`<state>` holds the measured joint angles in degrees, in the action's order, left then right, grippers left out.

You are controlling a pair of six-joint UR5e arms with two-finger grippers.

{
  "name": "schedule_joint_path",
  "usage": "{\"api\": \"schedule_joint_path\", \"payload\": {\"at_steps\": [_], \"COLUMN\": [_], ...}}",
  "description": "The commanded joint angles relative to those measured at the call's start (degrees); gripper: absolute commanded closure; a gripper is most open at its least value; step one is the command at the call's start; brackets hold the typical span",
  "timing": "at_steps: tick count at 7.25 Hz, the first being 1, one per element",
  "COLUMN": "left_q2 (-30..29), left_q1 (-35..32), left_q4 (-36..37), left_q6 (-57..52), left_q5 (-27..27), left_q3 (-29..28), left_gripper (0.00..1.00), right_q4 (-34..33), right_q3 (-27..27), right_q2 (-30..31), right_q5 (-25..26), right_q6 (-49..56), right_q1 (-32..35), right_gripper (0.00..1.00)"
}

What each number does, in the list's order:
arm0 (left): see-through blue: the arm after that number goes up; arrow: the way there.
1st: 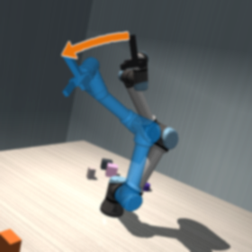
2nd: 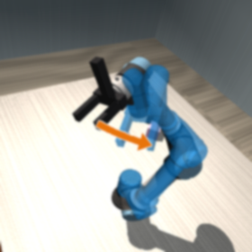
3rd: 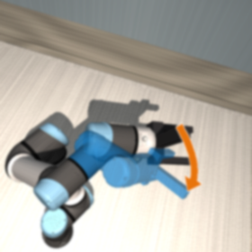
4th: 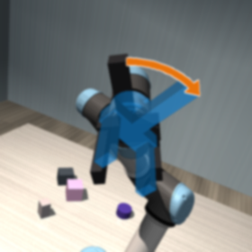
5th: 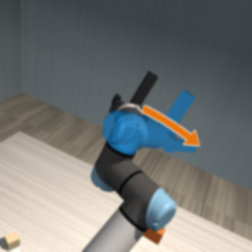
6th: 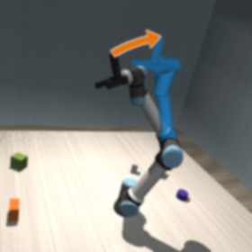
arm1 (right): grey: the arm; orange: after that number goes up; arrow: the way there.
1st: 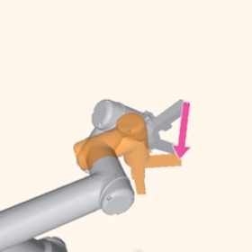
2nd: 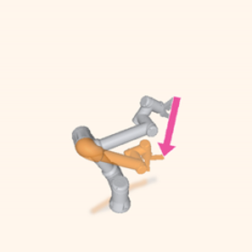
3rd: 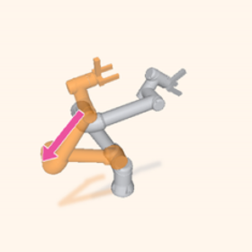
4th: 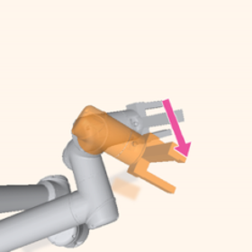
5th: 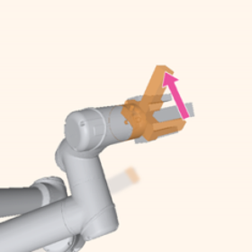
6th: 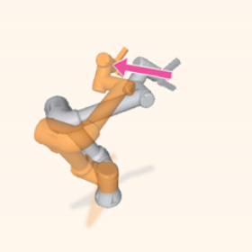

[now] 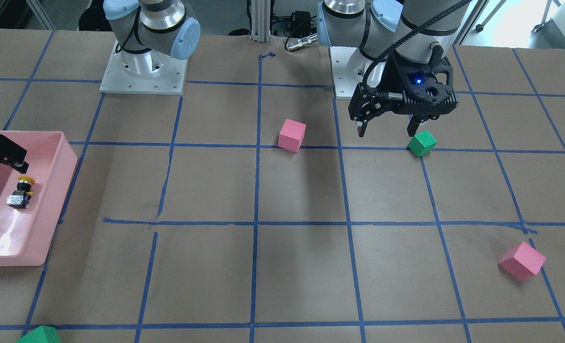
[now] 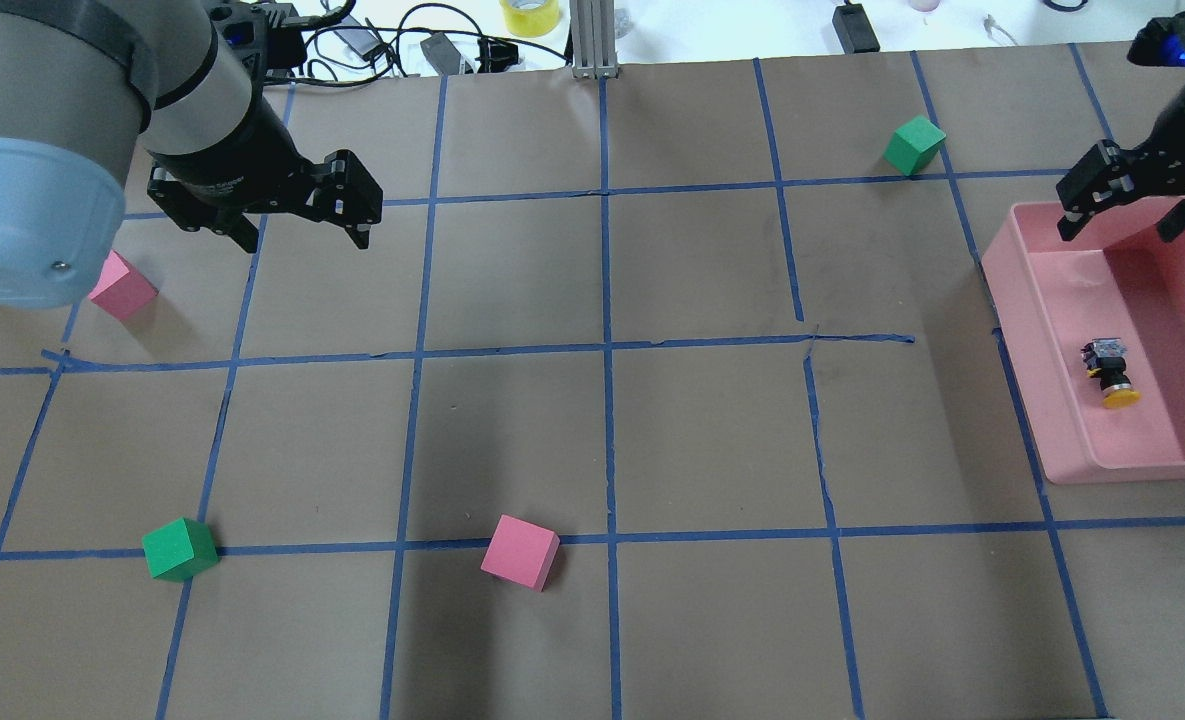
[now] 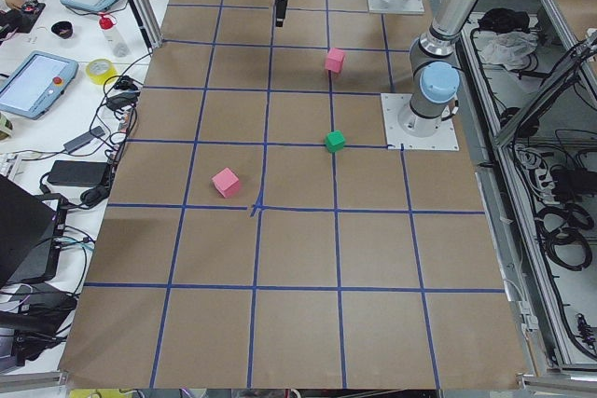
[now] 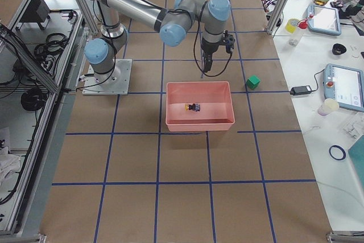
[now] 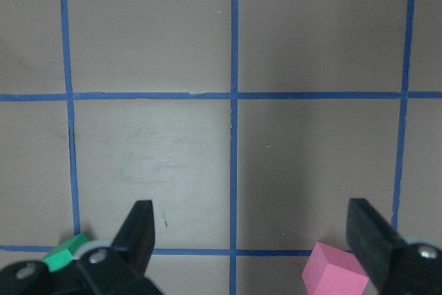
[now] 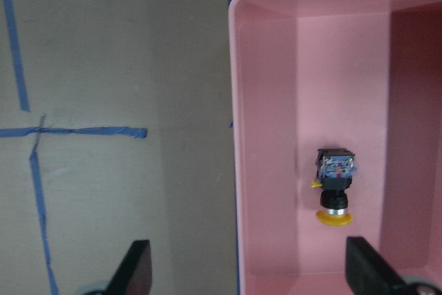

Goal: Align button upright
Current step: 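Move the right gripper into the pink bin over the yellow button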

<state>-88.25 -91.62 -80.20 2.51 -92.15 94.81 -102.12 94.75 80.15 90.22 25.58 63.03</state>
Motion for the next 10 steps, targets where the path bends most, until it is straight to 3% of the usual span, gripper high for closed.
{"api": "schedule_joint_path", "payload": {"at_steps": [1,3,4,6,8,10], "left_q2": [-1.04,-2.89,-3.58,-3.59,-2.8,-3.24], "left_q1": [0.91,0.04,1.25,0.82,1.0,1.0], "left_q4": [0.04,1.79,6.67,5.75,5.23,-5.42], "left_q6": [-0.14,0.13,-0.57,-0.4,0.21,0.83], "left_q5": [-0.22,0.21,1.26,1.18,1.27,1.89], "left_q3": [0.02,0.72,-0.06,3.61,1.88,-4.77], "left_gripper": [0.0,0.0,0.0,0.0,0.0,0.0], "right_q4": [-9.55,-16.32,-16.96,-17.06,-19.08,-19.78], "right_q3": [3.5,6.05,6.15,7.98,9.57,9.67], "right_q2": [-5.16,-9.63,-10.44,-12.11,-13.61,-14.75], "right_q5": [3.36,4.27,4.27,4.27,5.4,6.9], "right_q6": [3.16,2.64,0.9,-2.46,-2.29,-2.2], "right_q1": [-2.55,-5.45,-5.63,-5.72,-5.72,-5.72], "right_gripper": [0.0,0.0,0.0,0.0,0.0,0.0]}}
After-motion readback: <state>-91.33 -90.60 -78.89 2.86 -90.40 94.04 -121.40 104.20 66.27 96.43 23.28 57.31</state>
